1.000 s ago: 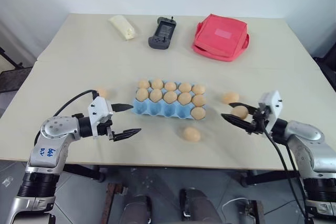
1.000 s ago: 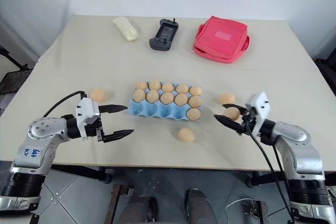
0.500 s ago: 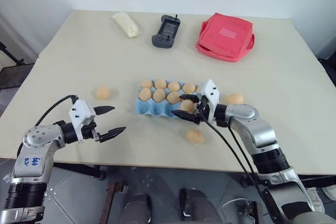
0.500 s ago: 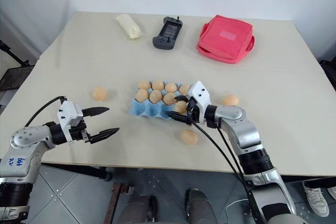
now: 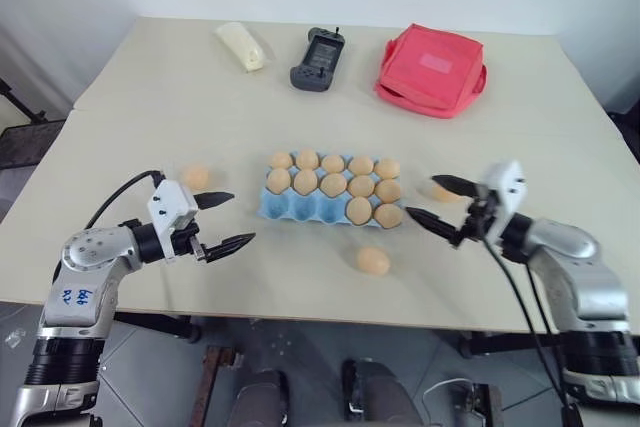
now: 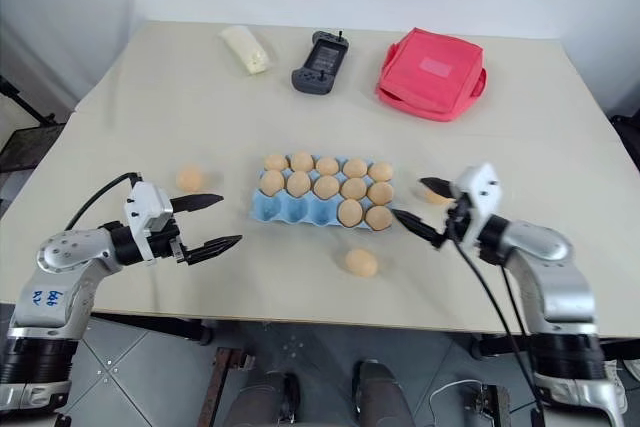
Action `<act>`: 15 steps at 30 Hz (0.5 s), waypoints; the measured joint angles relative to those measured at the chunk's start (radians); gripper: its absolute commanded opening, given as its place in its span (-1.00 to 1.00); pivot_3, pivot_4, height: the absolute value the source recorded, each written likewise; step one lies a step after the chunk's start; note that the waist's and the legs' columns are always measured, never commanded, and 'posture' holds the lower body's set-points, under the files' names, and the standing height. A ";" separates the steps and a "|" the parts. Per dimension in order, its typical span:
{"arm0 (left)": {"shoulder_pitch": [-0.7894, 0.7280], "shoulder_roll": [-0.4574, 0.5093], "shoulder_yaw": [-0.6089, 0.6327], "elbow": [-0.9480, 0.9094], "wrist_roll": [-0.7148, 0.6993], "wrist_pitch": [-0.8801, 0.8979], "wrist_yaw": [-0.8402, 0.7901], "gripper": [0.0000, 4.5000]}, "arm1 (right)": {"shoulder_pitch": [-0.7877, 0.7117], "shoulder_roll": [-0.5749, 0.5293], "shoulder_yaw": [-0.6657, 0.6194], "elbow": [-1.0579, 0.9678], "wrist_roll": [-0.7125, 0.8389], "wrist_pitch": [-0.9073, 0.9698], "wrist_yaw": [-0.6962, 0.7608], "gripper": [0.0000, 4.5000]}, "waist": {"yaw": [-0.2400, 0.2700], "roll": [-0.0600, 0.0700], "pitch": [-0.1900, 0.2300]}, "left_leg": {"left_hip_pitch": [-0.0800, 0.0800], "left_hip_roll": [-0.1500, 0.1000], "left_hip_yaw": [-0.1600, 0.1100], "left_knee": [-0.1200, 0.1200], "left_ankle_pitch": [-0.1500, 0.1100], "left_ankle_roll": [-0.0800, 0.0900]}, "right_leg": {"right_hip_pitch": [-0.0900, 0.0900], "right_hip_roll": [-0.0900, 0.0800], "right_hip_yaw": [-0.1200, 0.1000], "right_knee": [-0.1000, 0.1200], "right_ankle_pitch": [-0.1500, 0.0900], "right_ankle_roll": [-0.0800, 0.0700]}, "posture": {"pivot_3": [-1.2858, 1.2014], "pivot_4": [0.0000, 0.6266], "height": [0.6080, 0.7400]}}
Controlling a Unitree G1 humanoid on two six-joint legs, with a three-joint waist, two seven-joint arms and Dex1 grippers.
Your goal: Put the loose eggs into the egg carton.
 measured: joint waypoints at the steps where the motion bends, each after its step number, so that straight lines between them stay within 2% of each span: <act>1: -0.002 -0.001 -0.004 0.000 0.000 -0.001 0.000 1.00 | 0.012 -0.001 -0.020 0.010 -0.001 -0.012 -0.004 0.99 | -0.002 0.000 0.000 | 0.001 0.000 0.001 0.000 0.000 0.000 | 0.001 0.000 0.000 0.001 0.000 0.000 | 0.03 -0.52 1.00; 4: -0.016 -0.017 -0.025 0.005 0.004 -0.002 0.000 1.00 | 0.069 -0.007 -0.081 0.090 -0.029 -0.119 -0.027 0.99 | 0.000 0.000 0.000 | 0.004 0.000 0.002 0.001 0.001 0.000 | 0.001 0.001 0.002 0.004 0.000 0.000 | 0.03 -0.52 1.00; 9: -0.028 -0.023 -0.035 0.030 0.004 -0.002 -0.010 1.00 | 0.111 0.000 -0.093 0.194 -0.044 -0.185 -0.035 0.99 | 0.000 0.000 0.000 | 0.007 0.000 0.006 0.001 0.003 0.001 | 0.002 0.001 0.006 0.006 0.001 0.000 | 0.03 -0.52 1.00; 12: -0.035 -0.023 -0.035 0.032 0.002 -0.002 -0.016 1.00 | 0.094 0.001 -0.073 0.225 -0.044 -0.189 -0.027 0.99 | -0.001 0.000 0.000 | 0.008 0.000 0.007 0.002 0.003 0.002 | 0.002 0.001 0.008 0.006 0.002 0.000 | 0.03 -0.52 1.00; 15: -0.042 -0.024 -0.034 0.035 0.003 -0.003 -0.014 1.00 | 0.010 0.000 -0.027 0.262 -0.044 -0.181 -0.009 0.99 | -0.005 0.000 0.000 | 0.008 0.000 0.009 0.002 0.003 0.002 | 0.002 0.001 0.009 0.006 0.003 0.000 | 0.03 -0.52 1.00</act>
